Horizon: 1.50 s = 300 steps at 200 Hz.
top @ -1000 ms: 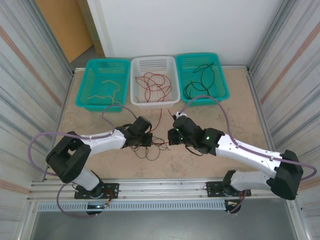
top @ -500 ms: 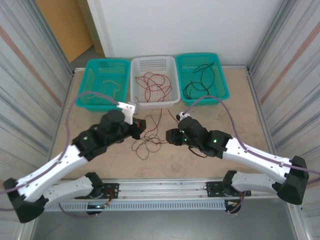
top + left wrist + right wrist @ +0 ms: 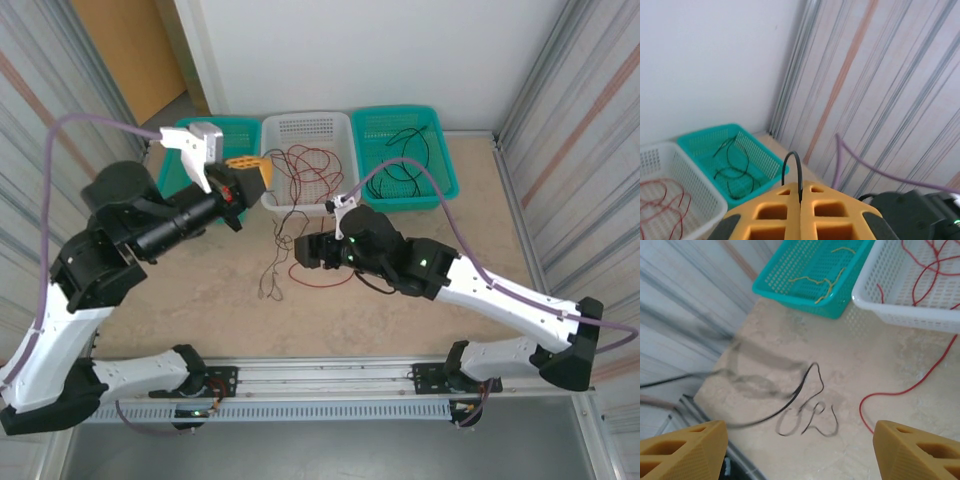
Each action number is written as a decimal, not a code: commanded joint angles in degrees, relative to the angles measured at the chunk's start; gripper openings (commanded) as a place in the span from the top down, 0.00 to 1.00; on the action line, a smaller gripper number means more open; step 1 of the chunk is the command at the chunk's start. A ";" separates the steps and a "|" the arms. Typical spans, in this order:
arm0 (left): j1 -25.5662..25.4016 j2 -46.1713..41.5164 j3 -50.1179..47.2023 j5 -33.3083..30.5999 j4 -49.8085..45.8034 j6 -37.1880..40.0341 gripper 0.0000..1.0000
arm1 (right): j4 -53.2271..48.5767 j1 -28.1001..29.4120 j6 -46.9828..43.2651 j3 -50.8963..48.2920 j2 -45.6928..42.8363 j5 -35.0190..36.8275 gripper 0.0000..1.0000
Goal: Untangle the cables
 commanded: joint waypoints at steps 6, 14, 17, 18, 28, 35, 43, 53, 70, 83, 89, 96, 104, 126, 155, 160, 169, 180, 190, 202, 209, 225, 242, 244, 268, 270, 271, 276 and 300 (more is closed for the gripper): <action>-0.14 1.87 5.57 1.99 -3.29 3.15 1.00 | -0.38 -1.15 -2.08 1.52 0.79 2.93 0.24; -0.16 1.81 5.49 2.14 -2.84 2.98 1.00 | 1.38 -1.45 -2.78 1.21 0.18 1.84 0.23; -0.16 1.81 5.51 2.17 -2.69 2.88 1.00 | 2.17 -1.57 -3.12 1.11 -0.11 1.28 0.23; -0.15 1.81 5.53 2.19 -2.66 2.88 1.00 | 2.43 -1.63 -3.24 1.04 -0.16 1.10 0.23; -0.14 1.89 5.71 2.54 -2.41 2.76 1.00 | 4.78 -1.80 -4.36 0.68 -0.92 0.49 0.22; -0.15 1.97 5.88 2.66 -2.45 2.66 1.00 | 6.03 -1.91 -5.05 0.55 -1.36 0.48 0.22; -0.14 1.90 5.95 2.73 -2.47 2.54 1.00 | 7.11 -2.05 -5.94 0.54 -1.68 0.78 0.22; -0.14 1.73 5.93 2.82 -2.30 2.45 1.00 | 8.84 -2.40 -6.97 0.27 -1.85 0.96 0.24; -0.14 1.48 5.91 2.47 -2.35 2.58 1.00 | 9.25 -3.60 -7.85 1.11 -1.12 1.83 0.38; -0.15 0.92 5.64 0.97 -2.69 2.86 1.00 | 7.25 -4.50 -8.18 1.70 -0.69 5.34 0.63; -0.14 0.49 5.19 -0.02 -2.72 3.03 1.00 | 6.53 -5.23 -7.82 1.26 -1.01 6.69 0.72; -0.14 -0.01 4.82 -1.75 -2.91 3.30 1.00 | 5.64 -6.48 -6.73 0.35 -1.73 8.48 0.79; -0.14 -0.53 4.57 -4.75 -3.95 3.50 1.00 | 4.03 -8.50 -5.26 -1.17 -3.04 9.19 0.85; 0.01 -1.68 3.54 -17.27 -8.74 5.29 1.00 | -0.34 -14.52 -4.16 -6.38 -8.95 8.92 0.92; 7.41 -5.47 -5.40 -28.63 -9.31 5.80 1.00 | -9.46 -24.96 -3.65 -12.71 -18.36 5.74 0.96; 10.25 -6.28 -7.17 -27.84 -9.21 5.07 1.00 | -10.63 -26.95 -3.78 -13.76 -20.07 4.63 0.96; 15.97 -7.48 -10.08 -24.76 -9.34 3.18 1.00 | -12.55 -30.54 -3.95 -15.29 -22.94 2.75 0.95; 23.30 -8.71 -13.69 -20.12 -9.36 0.59 1.00 | -14.38 -34.88 -4.05 -16.75 -25.75 0.36 0.93; 29.61 -9.48 -16.95 -15.91 -8.95 -1.78 1.00 | -15.42 -38.77 -4.09 -17.65 -27.25 -2.75 0.93; 36.93 -10.08 -20.48 -9.54 -8.15 -4.20 1.00 | -16.16 -41.59 -4.23 -18.25 -27.71 -5.13 0.94; 40.56 -10.36 -22.24 -6.51 -7.78 -5.66 1.00 | -16.81 -42.63 -4.38 -18.31 -27.57 -5.24 0.95; 46.49 -10.94 -25.34 -3.71 -7.11 -6.42 1.00 | -18.55 -43.97 -4.29 -17.86 -27.04 -2.80 0.97; 50.82 -10.98 -27.35 -5.87 -7.05 -4.77 1.00 | -20.58 -47.04 -3.48 -16.73 -25.71 -0.53 0.96; 51.40 -10.95 -27.50 -6.12 -7.14 -4.65 1.00 | -20.75 -47.63 -3.38 -16.63 -25.52 -0.43 0.96; 53.88 -11.27 -28.99 -11.92 -6.53 -2.76 1.00 | -21.17 -57.13 -1.85 -16.07 -24.16 -4.71 0.98; 54.30 -11.33 -29.23 -12.24 -6.44 -2.92 1.00 | -21.25 -58.04 -1.74 -16.07 -24.08 -5.17 0.98; 54.50 -11.35 -29.33 -12.31 -6.42 -3.00 1.00 | -21.27 -58.25 -1.67 -16.03 -24.05 -5.37 0.98; 56.03 -11.23 -29.75 -11.81 -6.22 -3.53 1.00 | -21.40 -60.93 -1.32 -15.79 -23.90 -6.36 0.98; 62.68 -9.83 -31.83 -4.54 -4.65 -6.92 1.00 | -22.78 -73.60 0.78 -14.18 -23.28 -10.34 0.98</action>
